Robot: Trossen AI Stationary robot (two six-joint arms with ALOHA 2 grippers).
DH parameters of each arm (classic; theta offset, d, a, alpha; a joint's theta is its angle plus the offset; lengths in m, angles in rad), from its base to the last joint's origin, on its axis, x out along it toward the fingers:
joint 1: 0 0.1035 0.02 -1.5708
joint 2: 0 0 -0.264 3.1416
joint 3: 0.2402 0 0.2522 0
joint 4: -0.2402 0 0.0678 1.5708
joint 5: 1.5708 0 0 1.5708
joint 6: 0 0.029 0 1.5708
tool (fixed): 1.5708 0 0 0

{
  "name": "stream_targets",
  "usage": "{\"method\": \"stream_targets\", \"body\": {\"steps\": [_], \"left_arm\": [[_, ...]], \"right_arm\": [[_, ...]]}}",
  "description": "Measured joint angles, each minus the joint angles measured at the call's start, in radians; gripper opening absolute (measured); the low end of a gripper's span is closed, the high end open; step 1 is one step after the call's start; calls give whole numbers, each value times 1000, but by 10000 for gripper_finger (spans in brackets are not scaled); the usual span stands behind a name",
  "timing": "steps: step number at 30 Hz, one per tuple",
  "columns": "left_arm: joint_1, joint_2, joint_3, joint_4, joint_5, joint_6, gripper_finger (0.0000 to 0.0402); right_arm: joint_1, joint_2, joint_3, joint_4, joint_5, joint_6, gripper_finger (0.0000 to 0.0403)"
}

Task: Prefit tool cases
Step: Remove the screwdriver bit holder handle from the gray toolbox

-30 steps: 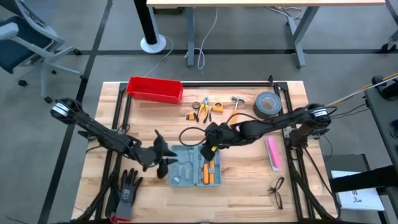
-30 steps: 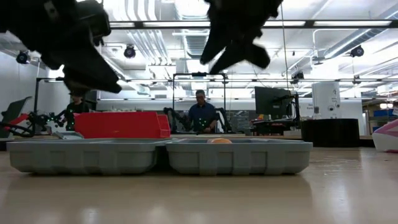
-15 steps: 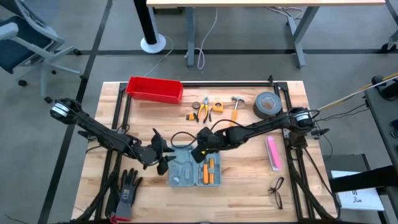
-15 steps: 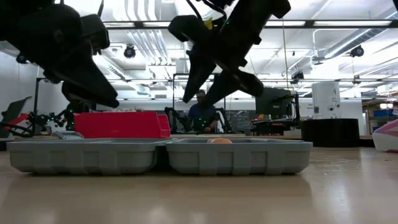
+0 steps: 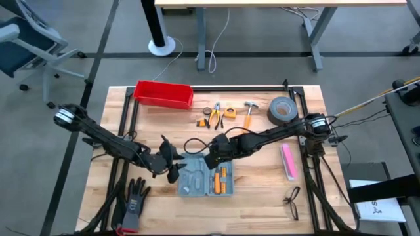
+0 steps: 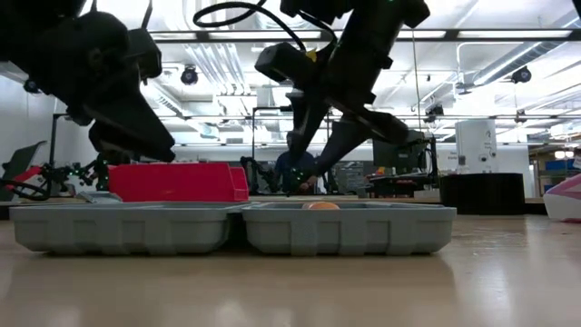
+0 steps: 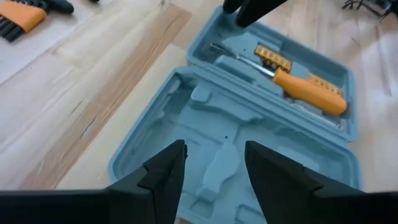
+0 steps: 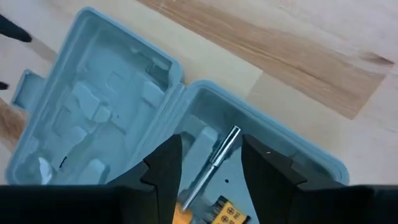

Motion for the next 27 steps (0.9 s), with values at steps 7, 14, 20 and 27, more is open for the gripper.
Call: {"method": "stream_targets", "body": {"steps": [7,14,20,27], "left_arm": [[1,58,0,26,1,-15,179],[1,75,0,45,0,-14,181],[1,76,0,57,-1,-14,178],[1,77,0,68,-1,0,182]], "right_arm": [[-2,22,-2,-22,-25,10,143],[-5,65,7,-29,-29,25,133],[-9,97,7,-6,-44,25,139],[-19,117,14,19,-43,6,142]]}}
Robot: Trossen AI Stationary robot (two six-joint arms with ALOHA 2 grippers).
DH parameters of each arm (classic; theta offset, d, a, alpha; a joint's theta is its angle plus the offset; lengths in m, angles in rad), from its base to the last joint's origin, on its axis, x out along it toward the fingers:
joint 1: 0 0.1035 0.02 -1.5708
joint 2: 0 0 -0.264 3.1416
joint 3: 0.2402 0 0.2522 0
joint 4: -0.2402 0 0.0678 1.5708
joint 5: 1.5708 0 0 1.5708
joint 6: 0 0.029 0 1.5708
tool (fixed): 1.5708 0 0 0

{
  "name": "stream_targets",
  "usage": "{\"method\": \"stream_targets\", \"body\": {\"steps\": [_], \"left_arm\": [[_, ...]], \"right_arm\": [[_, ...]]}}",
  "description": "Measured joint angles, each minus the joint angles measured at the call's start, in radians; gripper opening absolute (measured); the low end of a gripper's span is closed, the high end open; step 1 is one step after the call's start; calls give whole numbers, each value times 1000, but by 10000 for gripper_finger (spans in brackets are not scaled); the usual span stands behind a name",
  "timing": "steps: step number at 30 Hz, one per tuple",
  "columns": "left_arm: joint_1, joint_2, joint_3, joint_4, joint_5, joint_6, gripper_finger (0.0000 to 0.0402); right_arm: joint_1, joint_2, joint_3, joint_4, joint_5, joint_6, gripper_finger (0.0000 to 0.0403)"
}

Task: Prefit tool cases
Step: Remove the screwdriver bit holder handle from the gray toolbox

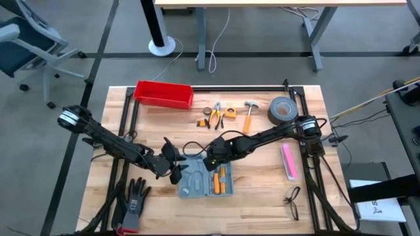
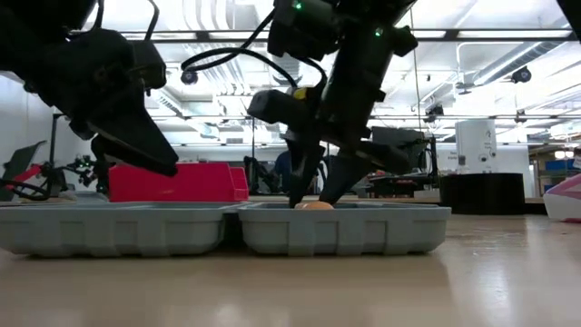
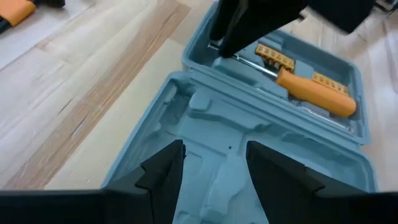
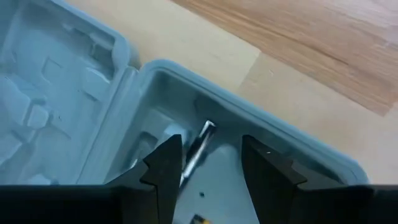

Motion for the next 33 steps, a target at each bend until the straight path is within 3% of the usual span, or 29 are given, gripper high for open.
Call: {"method": "stream_targets", "body": {"steps": [19,33], "left_arm": [[0,0,0,12,4,10,177],[0,0,0,30,5,4,180]], "right_arm": [[-21,1,-1,-80,27,-45,88],[-27,19,0,-49,-82,-49,57]]}}
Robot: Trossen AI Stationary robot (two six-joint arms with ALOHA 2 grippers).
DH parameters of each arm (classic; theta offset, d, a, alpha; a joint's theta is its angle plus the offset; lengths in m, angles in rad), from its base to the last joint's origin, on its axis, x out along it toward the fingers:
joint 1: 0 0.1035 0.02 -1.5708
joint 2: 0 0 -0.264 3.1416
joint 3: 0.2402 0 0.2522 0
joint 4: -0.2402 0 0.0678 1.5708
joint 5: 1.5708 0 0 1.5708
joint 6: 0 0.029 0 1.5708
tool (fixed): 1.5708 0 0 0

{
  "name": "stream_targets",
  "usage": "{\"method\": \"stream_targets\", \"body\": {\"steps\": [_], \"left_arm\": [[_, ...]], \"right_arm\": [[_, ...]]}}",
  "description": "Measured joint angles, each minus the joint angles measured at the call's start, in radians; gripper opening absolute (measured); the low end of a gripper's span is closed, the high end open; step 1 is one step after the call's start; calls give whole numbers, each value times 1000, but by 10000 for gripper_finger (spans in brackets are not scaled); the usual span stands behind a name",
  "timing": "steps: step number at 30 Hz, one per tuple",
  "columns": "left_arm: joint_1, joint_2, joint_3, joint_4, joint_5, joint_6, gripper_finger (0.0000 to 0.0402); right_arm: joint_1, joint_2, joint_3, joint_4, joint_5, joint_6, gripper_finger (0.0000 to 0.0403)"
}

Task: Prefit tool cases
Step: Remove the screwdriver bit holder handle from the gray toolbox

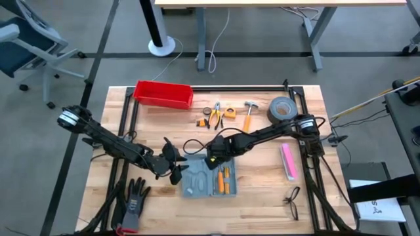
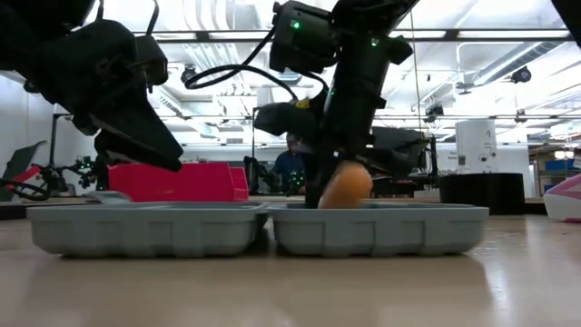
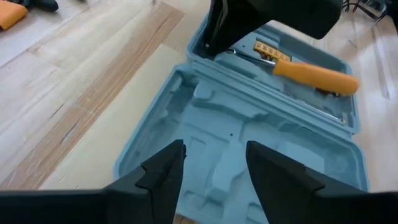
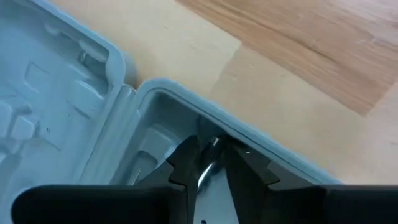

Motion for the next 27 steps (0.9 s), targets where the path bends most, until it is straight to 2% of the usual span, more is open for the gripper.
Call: {"method": "stream_targets", "body": {"steps": [6,15,27], "left_arm": [[0,0,0,0,16,0,180],[0,0,0,0,18,3,173],[-1,0,0,-1,34,-18,179]], "right_arm": [[1,6,0,29,9,-32,57],[3,-15,-3,30,22,-115,3],[21,-84,1,-4,30,-181,0]]}}
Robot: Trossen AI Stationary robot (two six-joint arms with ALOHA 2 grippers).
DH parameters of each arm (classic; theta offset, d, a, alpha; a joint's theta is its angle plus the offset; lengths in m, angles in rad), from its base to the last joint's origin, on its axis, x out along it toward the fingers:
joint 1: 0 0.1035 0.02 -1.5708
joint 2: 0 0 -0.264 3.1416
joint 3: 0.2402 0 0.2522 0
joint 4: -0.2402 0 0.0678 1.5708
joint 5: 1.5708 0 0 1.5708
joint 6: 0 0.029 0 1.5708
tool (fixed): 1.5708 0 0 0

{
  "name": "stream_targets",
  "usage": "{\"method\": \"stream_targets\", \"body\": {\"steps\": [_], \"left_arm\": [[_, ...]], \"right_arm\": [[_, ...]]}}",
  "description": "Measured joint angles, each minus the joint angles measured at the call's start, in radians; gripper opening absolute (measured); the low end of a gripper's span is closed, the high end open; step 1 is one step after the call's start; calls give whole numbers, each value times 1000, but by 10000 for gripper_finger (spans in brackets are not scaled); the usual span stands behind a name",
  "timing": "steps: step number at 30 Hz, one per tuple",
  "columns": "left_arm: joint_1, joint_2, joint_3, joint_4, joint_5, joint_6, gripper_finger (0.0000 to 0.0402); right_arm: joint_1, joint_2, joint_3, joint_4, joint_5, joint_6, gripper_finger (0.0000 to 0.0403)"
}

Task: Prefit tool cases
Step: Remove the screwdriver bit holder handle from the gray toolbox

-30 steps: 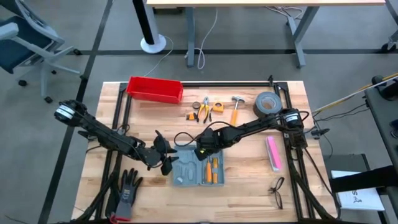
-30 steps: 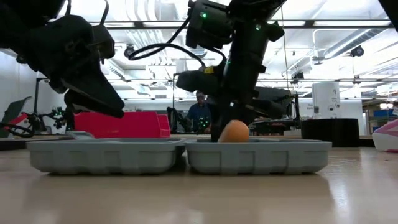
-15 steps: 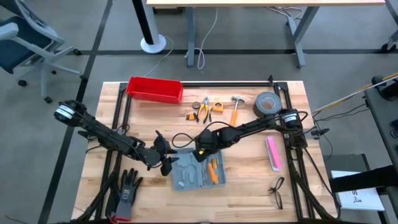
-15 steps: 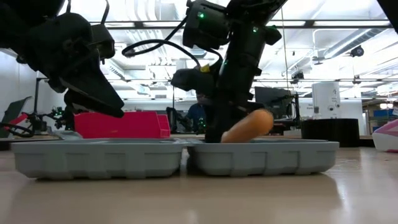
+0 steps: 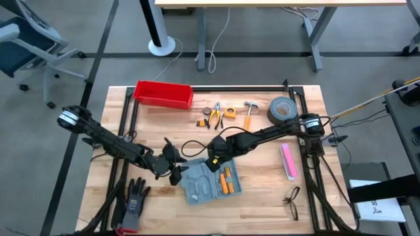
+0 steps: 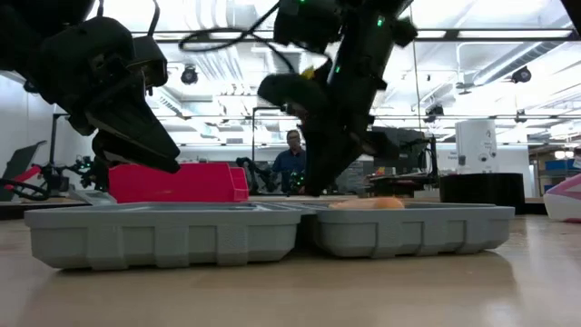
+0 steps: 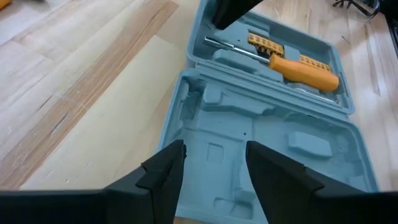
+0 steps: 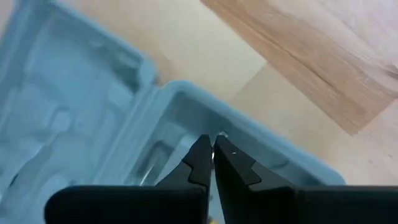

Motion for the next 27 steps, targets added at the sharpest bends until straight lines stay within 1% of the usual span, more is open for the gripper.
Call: {"method": "stream_targets", "body": {"steps": [5,11,14,17,22,27], "left_arm": [[1,0,0,1,0,-2,173],[-4,0,8,2,1,-2,172],[-4,0,12,0,1,5,177],[-4,0,12,0,1,6,182],[-4,0,12,1,1,6,188],[-4,0,12,1,1,8,184]], "right_arm": [[15,-27,10,-14,1,-17,0],[13,-20,9,-17,1,0,0],[14,-20,8,-13,1,5,9],[14,-20,8,-12,8,39,32],[14,-15,8,-8,10,83,87],[14,-13,8,-8,-27,119,130]]}}
